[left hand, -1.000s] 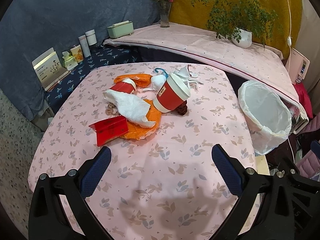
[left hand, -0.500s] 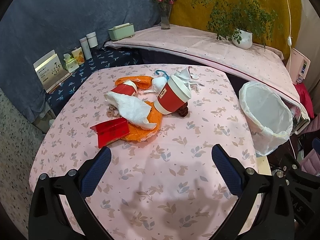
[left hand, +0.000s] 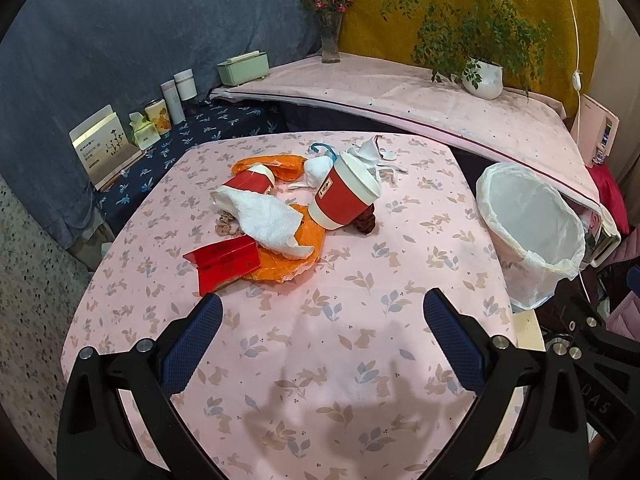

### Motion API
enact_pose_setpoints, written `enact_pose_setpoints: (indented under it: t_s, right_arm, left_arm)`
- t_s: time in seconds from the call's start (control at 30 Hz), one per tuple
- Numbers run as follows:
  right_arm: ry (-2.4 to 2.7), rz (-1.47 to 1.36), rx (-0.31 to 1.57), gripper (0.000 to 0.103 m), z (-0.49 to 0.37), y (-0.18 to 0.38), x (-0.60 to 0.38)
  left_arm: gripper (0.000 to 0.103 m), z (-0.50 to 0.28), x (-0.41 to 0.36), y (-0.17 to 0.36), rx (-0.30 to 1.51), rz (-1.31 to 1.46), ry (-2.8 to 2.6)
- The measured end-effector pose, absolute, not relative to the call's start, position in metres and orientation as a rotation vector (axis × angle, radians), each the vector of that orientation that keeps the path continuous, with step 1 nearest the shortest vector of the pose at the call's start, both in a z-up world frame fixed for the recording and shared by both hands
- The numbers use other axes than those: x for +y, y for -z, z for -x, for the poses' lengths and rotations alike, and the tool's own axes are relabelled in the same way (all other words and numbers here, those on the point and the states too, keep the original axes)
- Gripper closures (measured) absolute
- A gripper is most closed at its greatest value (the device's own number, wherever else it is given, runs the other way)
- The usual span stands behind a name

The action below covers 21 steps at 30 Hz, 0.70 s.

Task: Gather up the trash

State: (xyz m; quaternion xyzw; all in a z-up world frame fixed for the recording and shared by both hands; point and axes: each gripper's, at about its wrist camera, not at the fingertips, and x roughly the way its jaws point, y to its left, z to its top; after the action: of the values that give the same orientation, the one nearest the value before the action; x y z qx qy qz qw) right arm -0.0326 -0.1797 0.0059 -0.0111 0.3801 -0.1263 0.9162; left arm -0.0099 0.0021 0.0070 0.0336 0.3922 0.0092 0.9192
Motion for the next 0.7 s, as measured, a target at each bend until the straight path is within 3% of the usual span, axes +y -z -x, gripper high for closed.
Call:
enact_pose_setpoints:
  t_s: [0.7]
  right_arm:
    - [0.262,0.013,0.786,0.007,0.0346,-0.0021,-0.1807]
  left_arm:
    - [0.007,0.0161,-0.001,0.0022,0.821,-0.084,-0.014]
